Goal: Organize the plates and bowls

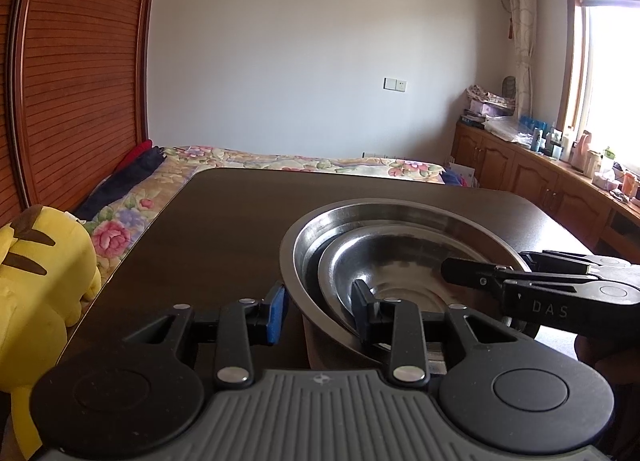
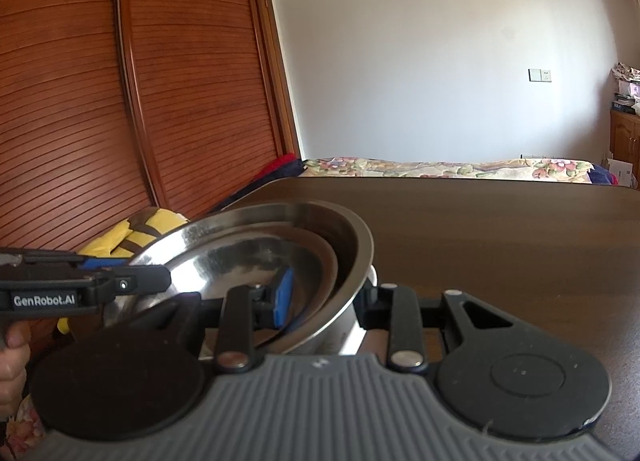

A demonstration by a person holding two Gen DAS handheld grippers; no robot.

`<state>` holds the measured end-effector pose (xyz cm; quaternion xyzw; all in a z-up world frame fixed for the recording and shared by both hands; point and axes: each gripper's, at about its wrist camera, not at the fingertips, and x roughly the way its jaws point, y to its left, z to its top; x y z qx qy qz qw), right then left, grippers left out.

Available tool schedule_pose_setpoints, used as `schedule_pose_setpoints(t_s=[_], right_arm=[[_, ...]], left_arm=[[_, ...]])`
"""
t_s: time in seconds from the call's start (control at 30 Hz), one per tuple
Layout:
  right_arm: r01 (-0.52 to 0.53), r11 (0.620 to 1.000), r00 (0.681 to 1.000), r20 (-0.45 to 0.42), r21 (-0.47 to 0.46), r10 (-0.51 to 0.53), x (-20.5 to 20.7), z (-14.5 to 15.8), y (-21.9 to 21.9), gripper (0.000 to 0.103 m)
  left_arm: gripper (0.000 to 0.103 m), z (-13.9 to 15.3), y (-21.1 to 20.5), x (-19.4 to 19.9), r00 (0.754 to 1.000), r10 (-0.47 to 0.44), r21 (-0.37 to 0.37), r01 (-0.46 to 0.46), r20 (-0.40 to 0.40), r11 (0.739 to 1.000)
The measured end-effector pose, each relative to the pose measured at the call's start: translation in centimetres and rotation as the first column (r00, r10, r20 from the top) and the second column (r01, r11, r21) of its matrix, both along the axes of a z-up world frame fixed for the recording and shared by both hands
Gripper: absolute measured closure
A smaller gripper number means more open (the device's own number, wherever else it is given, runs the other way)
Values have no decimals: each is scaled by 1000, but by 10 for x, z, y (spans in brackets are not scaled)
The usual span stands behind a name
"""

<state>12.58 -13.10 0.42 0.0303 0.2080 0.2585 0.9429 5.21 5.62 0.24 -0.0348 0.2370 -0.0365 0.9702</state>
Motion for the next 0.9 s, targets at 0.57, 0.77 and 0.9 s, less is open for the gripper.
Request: schedule_pose_setpoints(t_s=[0.57,0.77,0.9], right_arm=[[74,994,996,59,-78,-70,-18,17,-15,10],[129,987,991,49,-93,-125,-22,18,-23,0],[159,980,987,51,-121,-153,-29,18,-25,0]], left_arm=[[0,12,1,-7,996,69,50,-72,59,996],[0,10,-2,-7,995,89,97,-92,34,991],[0,13,-1,-10,994,98,87,-101,43,991]])
